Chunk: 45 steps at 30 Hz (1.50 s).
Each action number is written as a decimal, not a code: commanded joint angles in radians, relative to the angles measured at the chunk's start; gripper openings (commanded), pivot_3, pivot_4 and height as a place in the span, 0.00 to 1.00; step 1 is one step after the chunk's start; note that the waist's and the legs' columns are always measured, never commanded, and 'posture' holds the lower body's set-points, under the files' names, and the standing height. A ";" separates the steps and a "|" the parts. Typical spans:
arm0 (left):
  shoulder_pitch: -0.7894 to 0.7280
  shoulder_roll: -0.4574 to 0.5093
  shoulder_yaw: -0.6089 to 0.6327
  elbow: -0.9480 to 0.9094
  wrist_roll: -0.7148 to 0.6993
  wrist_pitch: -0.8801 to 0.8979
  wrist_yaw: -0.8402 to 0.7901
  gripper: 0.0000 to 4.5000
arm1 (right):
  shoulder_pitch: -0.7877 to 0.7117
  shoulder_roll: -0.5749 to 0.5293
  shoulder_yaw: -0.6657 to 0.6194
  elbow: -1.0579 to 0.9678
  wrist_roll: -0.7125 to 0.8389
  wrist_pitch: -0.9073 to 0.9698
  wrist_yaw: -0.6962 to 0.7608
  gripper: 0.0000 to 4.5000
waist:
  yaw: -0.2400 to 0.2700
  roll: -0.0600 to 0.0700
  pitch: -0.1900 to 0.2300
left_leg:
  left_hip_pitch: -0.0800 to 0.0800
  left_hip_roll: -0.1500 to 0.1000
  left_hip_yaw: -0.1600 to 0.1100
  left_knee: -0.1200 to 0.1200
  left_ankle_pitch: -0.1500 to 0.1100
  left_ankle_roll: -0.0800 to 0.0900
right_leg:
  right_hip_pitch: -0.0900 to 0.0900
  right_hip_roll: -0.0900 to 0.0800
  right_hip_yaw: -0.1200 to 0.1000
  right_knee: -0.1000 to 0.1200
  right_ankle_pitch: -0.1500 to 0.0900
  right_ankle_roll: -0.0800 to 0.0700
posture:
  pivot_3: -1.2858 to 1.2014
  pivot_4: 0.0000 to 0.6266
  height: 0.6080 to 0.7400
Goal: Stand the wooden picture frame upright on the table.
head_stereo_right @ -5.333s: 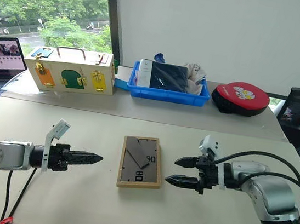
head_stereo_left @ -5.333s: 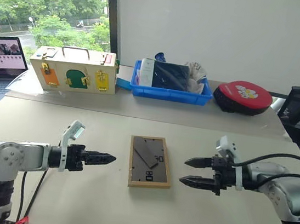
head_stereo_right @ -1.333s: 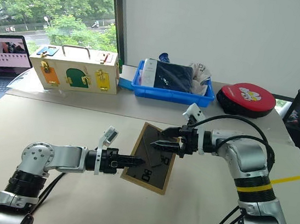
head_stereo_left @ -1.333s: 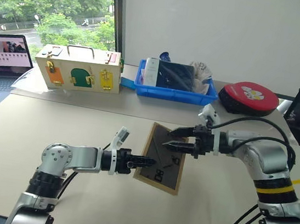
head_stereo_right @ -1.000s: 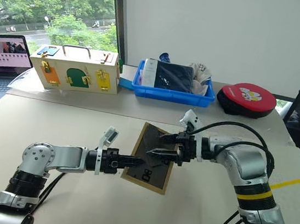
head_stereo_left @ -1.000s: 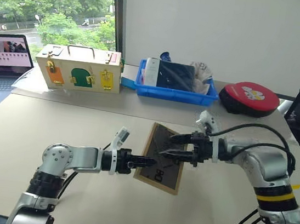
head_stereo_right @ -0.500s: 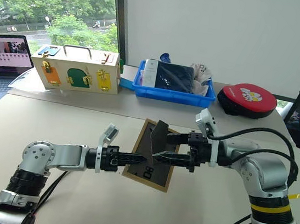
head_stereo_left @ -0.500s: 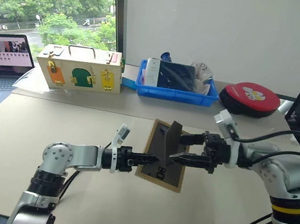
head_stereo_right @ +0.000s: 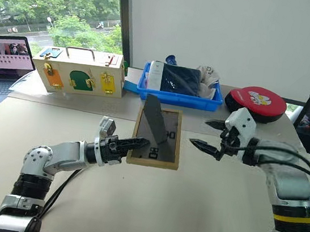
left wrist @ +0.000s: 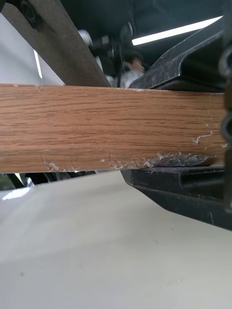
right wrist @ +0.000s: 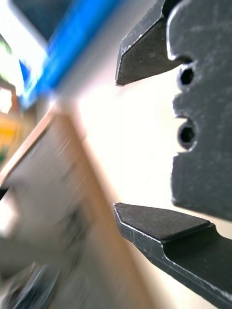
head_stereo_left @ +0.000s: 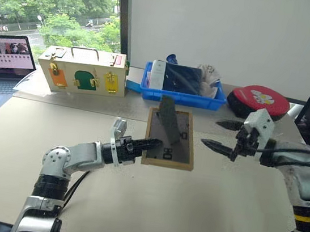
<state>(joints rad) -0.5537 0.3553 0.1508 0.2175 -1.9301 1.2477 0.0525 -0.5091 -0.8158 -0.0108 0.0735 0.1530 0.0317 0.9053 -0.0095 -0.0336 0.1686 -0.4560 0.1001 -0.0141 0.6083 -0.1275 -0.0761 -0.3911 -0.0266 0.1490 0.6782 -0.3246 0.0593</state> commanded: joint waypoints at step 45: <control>0.212 0.353 0.142 -0.364 0.553 -0.255 -0.603 1.00 | -0.153 0.148 0.158 0.359 -0.177 -0.711 -0.360 0.27 | -0.012 0.000 0.001 | 0.004 -0.001 -0.002 0.000 0.003 -0.004 | 0.003 -0.001 -0.001 0.004 0.000 -0.001 | 0.52 0.24 0.73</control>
<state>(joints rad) -0.3409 0.7081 0.2674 -0.0878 -1.4287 1.0538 -0.4792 -0.6299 -0.6964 0.1654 0.4640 -0.3110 -0.8100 0.3655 -0.0218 -0.0332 0.1692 -0.4518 0.0994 -0.0157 0.6080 -0.1243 -0.0802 -0.3866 -0.0276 0.1479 0.6818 -0.3244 0.0578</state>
